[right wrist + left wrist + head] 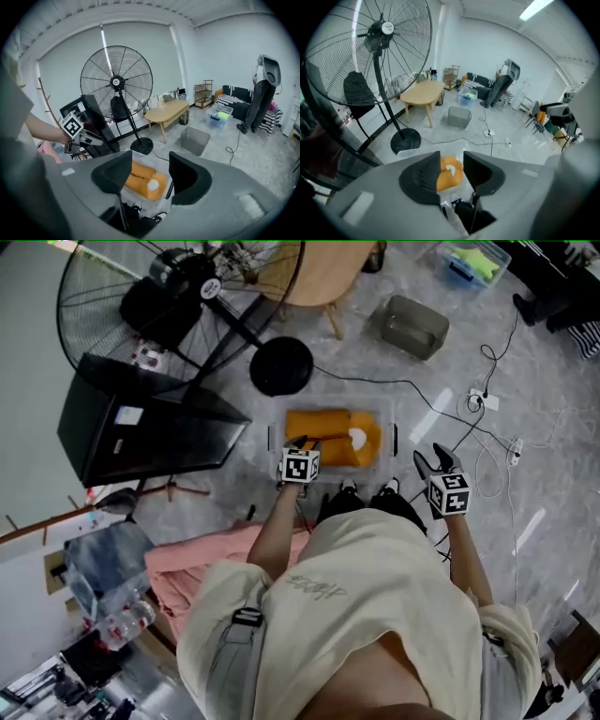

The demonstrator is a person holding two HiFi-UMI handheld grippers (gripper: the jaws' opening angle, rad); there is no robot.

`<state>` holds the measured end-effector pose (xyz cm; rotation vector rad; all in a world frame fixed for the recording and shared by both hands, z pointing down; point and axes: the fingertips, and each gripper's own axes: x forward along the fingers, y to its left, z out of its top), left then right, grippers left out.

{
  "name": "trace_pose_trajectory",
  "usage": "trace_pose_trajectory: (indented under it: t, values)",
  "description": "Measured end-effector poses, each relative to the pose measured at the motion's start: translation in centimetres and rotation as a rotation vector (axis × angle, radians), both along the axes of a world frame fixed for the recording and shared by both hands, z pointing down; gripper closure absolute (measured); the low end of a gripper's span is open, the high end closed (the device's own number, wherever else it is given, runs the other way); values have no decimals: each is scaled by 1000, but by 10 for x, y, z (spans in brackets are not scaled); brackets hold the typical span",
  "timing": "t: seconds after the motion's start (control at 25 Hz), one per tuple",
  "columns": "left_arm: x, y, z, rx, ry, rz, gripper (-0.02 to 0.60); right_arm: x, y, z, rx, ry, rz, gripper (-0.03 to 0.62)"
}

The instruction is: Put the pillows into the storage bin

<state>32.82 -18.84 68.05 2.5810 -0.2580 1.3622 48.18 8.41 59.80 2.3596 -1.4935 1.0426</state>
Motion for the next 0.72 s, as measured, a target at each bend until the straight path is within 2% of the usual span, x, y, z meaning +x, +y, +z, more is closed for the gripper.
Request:
trace_pose_trajectory:
  t: [0.12,0.24,0.4,0.56,0.64,0.72]
  values:
    - [16,7,-40,21,118,-23,556,4,-8,-24,34,49,-57,348]
    - [32,17,-78,35,205,3,565,10,-21,-51,72,104,-114,349]
    - [45,26,-136,144,299,80,565,12,-48,-90,138,166,-176,349]
    - [48,28,-182,246,369,124,565,7,-72,-121,157,220,-220,361]
    - [49,30,-201,253,408,114,566,4,-79,-136,177,238,-238,366]
    - [49,31,-224,227,470,78,565,2,-83,-150,197,252,-250,389]
